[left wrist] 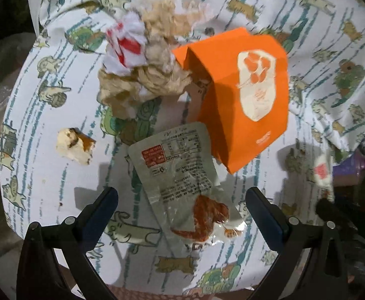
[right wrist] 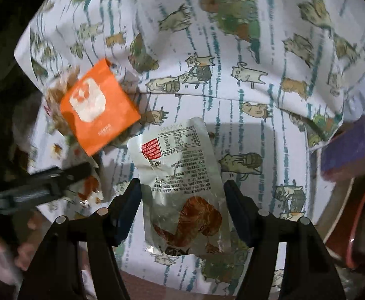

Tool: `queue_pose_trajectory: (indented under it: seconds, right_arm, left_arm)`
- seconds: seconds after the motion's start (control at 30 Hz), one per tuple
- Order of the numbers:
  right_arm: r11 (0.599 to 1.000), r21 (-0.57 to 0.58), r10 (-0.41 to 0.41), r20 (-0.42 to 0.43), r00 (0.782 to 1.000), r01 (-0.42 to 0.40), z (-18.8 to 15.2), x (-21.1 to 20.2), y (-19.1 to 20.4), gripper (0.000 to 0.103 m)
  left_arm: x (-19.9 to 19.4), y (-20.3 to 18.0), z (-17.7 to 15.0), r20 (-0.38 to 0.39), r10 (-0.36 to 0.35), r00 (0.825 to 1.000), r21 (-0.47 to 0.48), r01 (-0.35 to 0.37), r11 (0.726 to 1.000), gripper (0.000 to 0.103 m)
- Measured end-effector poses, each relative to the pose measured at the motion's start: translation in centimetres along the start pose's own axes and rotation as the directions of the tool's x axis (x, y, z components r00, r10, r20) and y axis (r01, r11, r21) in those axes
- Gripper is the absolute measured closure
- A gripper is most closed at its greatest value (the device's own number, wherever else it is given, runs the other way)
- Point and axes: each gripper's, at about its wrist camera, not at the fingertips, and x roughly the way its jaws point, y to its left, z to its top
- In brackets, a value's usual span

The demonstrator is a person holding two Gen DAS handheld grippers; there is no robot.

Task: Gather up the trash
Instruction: 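Grasp a clear sauce packet with the right tool while the left grasps another packet, then lift both held sauce packets off the cloth with both tools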

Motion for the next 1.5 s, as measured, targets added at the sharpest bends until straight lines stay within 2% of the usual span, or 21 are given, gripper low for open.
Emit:
queue_pose_trajectory:
  seconds: [0.07,0.17,0.27,0.4,0.43,0.5,0.6,0.67,0.83,0.97,1.1,1.27,1.37,1.4,1.43,1.5]
  right_arm:
    - [0.999,0.031,0.031,-0.001,1.0,-0.031,-0.3,-0.5,-0.7,0.037]
    - [0.995,0.067,0.08,-0.006,0.997,-0.08,0.1,-0.2,-1.5,0.037]
    - [0.987,0.097,0.126,-0.002,0.992,-0.125,0.1,0.1,-0.7,0.037]
    - [0.992,0.06,0.109,0.022,0.994,-0.11,0.0,-0.7,0.4,0.037]
    - [0.994,0.05,0.098,0.022,0.995,-0.099,0.0,-0.6,0.8,0.037]
    - [0.998,0.024,0.061,0.023,0.998,-0.062,-0.1,-0.3,1.7,0.037]
    - [0.998,0.031,0.06,0.011,0.998,-0.06,-0.2,0.2,1.8,0.037]
    - [0.998,0.04,0.056,0.01,0.998,-0.056,-0.3,0.3,1.5,0.037]
    - [0.999,0.035,0.035,0.027,0.999,-0.036,-0.4,0.0,1.7,0.037]
    - [0.999,0.009,0.034,0.046,0.998,-0.034,-0.7,-0.2,2.6,0.037]
    - [0.995,-0.098,0.015,0.101,0.995,-0.005,-1.2,-1.0,5.0,0.037]
    - [0.988,-0.143,0.076,0.141,0.987,-0.056,-1.8,-2.2,7.5,0.037]
    - [0.987,-0.145,0.088,0.173,0.981,-0.063,-2.1,-2.8,8.6,0.037]
    - [0.988,-0.142,0.09,0.186,0.978,-0.064,-2.2,-3.0,8.9,0.037]
    - [0.988,-0.142,0.089,0.192,0.977,-0.062,-2.2,-3.0,9.2,0.037]
    - [0.988,-0.147,0.081,0.207,0.975,-0.051,-2.2,-3.0,9.6,0.037]
  left_arm:
    - [1.1,-0.4,-0.1,-0.02,0.039,0.999,0.006,-0.039,0.999,0.001]
    - [1.3,-1.1,-0.5,0.031,0.133,0.991,0.06,-0.135,0.989,0.002]
    - [1.6,-0.9,-0.8,0.017,0.15,0.989,0.064,-0.151,0.986,0.006]
    - [0.9,-0.8,-1.5,0.038,0.168,0.985,0.118,-0.171,0.978,0.019]
    - [0.7,-0.8,-1.7,0.044,0.173,0.984,0.133,-0.177,0.975,0.026]
    - [-0.1,-0.2,-2.3,0.053,0.162,0.985,0.15,-0.169,0.974,0.037]
    - [-1.0,0.7,-2.8,0.034,0.095,0.995,0.154,-0.099,0.983,0.044]
    - [-1.6,1.4,-3.1,0.029,0.071,0.997,0.157,-0.075,0.985,0.054]
    - [-4.8,2.7,-3.6,0.105,0.042,0.994,0.194,-0.062,0.979,0.059]
    - [-8.0,2.6,-4.3,0.203,0.021,0.979,0.25,-0.072,0.966,0.061]
    - [-10.6,2.9,-4.8,0.261,-0.018,0.965,0.286,-0.059,0.957,0.061]
    - [-12.9,4.1,-5.6,0.318,-0.064,0.946,0.276,-0.028,0.961,0.061]
    - [-13.6,4.7,-5.8,0.364,-0.053,0.93,0.28,-0.055,0.958,0.061]
    - [-13.9,4.7,-6.0,0.378,-0.046,0.925,0.291,-0.071,0.954,0.063]
    - [-14.1,4.7,-6.0,0.39,-0.037,0.92,0.305,-0.091,0.948,0.077]
    - [-14.6,5.1,-6.1,0.417,-0.013,0.909,0.309,-0.128,0.943,0.078]
